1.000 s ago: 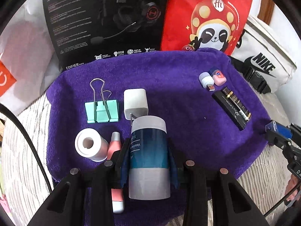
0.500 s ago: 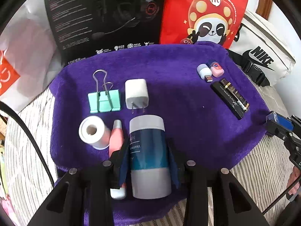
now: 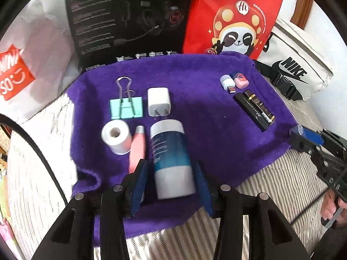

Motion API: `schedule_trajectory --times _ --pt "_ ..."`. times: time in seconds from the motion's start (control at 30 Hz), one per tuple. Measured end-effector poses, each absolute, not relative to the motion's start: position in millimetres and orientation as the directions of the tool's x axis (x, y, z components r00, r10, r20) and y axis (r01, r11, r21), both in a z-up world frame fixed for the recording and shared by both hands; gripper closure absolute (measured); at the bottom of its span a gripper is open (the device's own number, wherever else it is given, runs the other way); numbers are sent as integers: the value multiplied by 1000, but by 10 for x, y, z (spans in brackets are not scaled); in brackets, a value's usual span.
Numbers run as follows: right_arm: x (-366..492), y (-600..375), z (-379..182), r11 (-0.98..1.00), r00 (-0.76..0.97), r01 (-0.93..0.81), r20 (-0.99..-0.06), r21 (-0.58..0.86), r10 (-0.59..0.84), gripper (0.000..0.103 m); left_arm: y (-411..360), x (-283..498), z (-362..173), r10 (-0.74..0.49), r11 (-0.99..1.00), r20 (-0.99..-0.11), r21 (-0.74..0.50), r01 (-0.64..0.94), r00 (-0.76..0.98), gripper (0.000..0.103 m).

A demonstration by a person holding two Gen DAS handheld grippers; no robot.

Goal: Organize rigid objects
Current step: 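Open the left tool to release the bottle while the right tool releases the cap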

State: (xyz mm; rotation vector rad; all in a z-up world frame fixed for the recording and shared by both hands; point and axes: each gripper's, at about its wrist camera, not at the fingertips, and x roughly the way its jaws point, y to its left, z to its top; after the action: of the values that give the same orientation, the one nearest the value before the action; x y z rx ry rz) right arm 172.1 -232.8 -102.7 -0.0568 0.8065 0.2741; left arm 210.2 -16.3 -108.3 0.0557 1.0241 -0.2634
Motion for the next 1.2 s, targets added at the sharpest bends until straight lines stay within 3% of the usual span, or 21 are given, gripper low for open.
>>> schedule_trajectory --times 0.2,0.5,1.2 --pt "1856 -2208 -1029 959 657 -279 -719 48 227 76 100 1981 -945 -209 973 -821 -121 196 531 56" --pt "2237 -1871 -1076 945 636 -326 -736 19 234 76 254 1883 -923 -174 981 -814 -92 173 555 46" --pt "2670 -1677 -1347 955 575 -295 -799 -6 173 73 488 1769 -894 -177 982 -799 -104 158 575 38"
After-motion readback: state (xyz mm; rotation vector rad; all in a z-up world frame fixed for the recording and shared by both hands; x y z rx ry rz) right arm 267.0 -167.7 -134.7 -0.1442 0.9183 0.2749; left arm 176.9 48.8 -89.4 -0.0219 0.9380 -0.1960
